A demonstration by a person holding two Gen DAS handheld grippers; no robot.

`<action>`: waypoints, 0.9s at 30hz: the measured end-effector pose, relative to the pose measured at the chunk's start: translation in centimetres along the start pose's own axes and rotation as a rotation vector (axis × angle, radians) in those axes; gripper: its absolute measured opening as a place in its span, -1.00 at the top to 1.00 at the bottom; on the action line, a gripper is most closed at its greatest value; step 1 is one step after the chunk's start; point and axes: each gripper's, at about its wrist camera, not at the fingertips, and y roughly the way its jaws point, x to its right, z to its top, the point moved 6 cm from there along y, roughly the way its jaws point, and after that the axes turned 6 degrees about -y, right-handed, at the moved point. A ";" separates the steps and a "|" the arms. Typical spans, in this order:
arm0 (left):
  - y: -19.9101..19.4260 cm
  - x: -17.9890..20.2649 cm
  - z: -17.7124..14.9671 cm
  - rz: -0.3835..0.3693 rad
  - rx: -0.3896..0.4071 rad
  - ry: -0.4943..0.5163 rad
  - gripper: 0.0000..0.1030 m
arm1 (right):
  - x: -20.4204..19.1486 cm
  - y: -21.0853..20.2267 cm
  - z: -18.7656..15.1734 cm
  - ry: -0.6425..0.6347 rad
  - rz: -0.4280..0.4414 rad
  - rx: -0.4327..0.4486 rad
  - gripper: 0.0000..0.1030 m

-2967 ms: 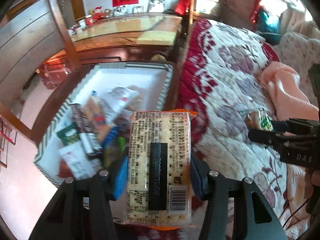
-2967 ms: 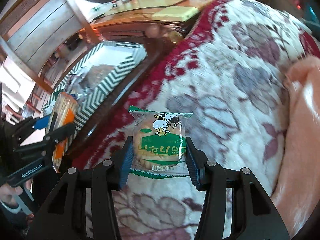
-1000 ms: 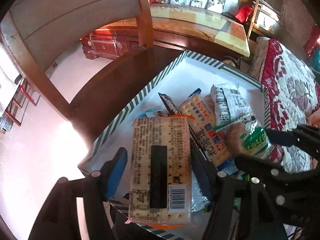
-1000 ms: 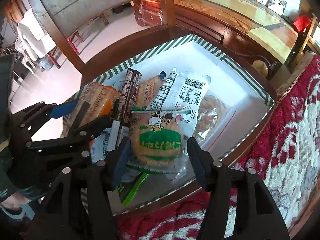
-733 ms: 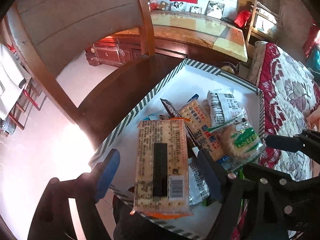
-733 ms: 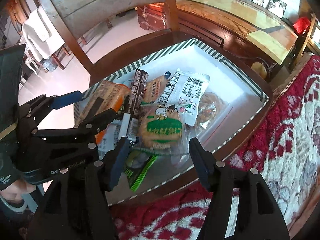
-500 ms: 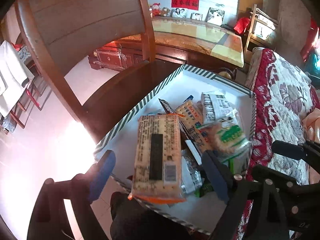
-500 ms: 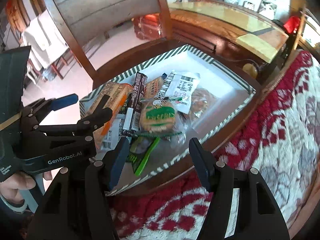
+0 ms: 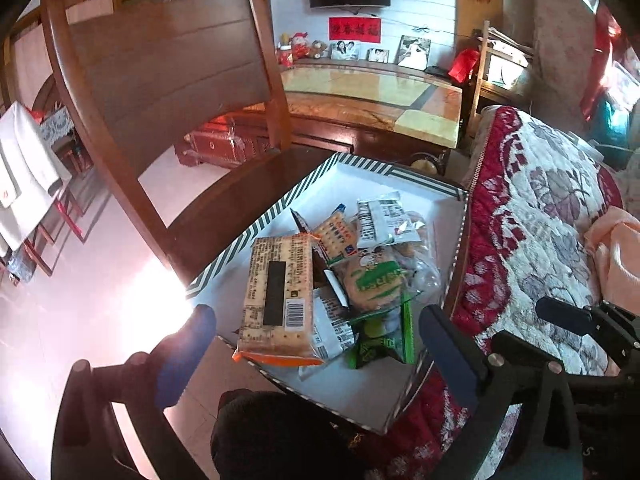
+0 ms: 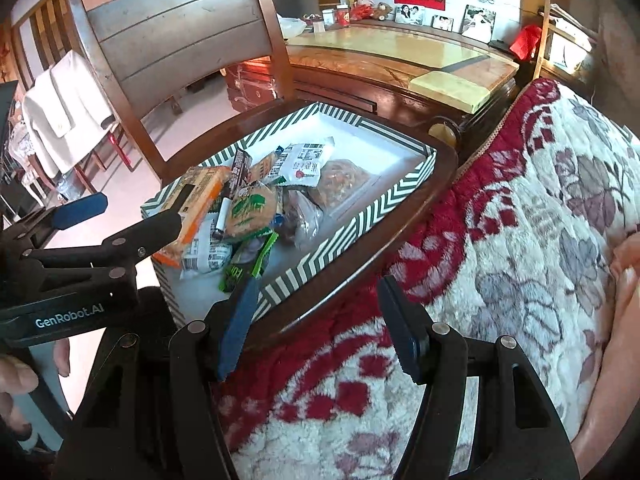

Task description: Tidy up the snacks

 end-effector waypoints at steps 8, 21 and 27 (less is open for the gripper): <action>-1.2 0.7 -0.2 -0.017 -0.005 0.013 -0.99 | 0.8 -1.8 -0.4 0.021 -0.005 0.022 -0.21; -1.9 0.8 -0.5 -0.026 0.002 0.015 -0.99 | 0.0 -2.2 -0.4 -0.001 -0.015 0.014 -0.21; -2.0 0.6 -0.6 -0.027 0.003 0.013 -0.99 | -0.3 -2.1 -0.4 -0.003 -0.012 0.009 -0.21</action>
